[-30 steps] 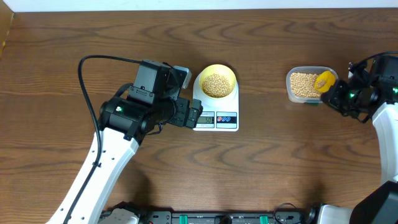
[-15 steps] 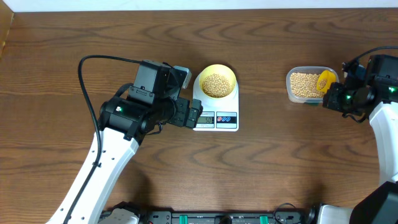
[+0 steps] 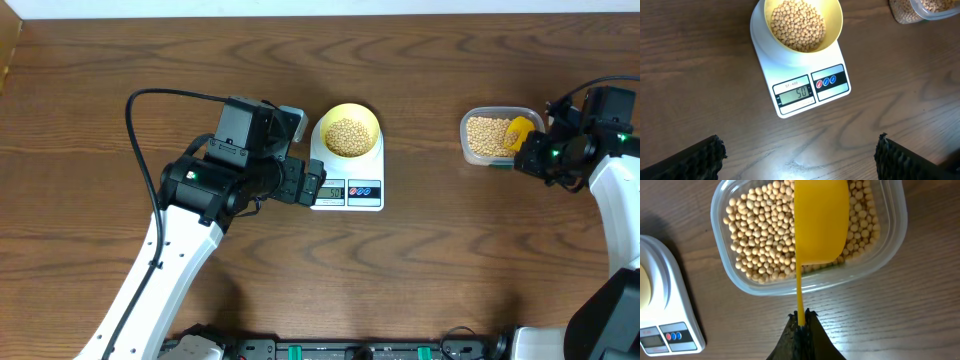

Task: Scoop item into bowl and weigh 50g on scale
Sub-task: 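Lower the yellow scoop into the tub and open the right gripper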

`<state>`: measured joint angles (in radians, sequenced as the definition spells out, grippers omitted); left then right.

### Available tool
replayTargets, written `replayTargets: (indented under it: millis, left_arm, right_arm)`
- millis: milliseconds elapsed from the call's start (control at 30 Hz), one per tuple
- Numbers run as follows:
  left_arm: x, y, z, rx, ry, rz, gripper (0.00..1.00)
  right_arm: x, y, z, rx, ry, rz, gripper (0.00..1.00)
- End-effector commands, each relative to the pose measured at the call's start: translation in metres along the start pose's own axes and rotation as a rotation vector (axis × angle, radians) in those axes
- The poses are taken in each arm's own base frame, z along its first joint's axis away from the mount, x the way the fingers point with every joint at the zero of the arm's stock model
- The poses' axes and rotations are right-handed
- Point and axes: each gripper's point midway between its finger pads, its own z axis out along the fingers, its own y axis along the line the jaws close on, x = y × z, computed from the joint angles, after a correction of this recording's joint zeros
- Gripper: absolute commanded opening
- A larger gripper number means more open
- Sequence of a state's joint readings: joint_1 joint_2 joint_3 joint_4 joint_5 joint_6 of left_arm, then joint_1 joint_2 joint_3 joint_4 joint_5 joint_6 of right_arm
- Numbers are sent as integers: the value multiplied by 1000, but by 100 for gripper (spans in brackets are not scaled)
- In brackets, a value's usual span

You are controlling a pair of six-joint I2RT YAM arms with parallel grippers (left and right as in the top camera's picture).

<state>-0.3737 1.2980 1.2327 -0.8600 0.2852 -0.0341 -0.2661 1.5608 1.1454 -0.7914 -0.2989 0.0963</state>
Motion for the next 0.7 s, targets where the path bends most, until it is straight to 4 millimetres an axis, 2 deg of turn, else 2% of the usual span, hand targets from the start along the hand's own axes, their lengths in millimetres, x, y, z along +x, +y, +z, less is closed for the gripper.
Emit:
replayTargets:
  millis: [0,233,467,500,567,600,633,667]
  left_arm:
    - [-10,-1,-10,-5,-36,-7,98]
    - [-10,-1,-10,-5,-36,-7,98]
    - [-10,-1,-10,-5,-36,-7,98]
    - [-10,-1,-10,-5,-36,-7,98]
    - [-10,-1,-10,-5,-36,-7,98]
    - [-10,-1,-10,-5,-36,-7,98]
    - [-10,-1,-10,-5,-36,-7,98]
    - [-10,-1,-10,-5,-36,-7,98]
  right_arm:
    - [-5,1,2,3,-3,23,1]
    - [-4,-1,14,-4,21,120,1]
    - [-1,14,26,-107,60,130,1]
    - [-2,13,26,-105,57,129,4]
    - [-4,13,26,-107,48,126,16]
    - [-6,13,26,-108,41,124,24]
    - [-7,14,26,-109,36,121,39]
    - [-8,14,26,-110,33,120,45]
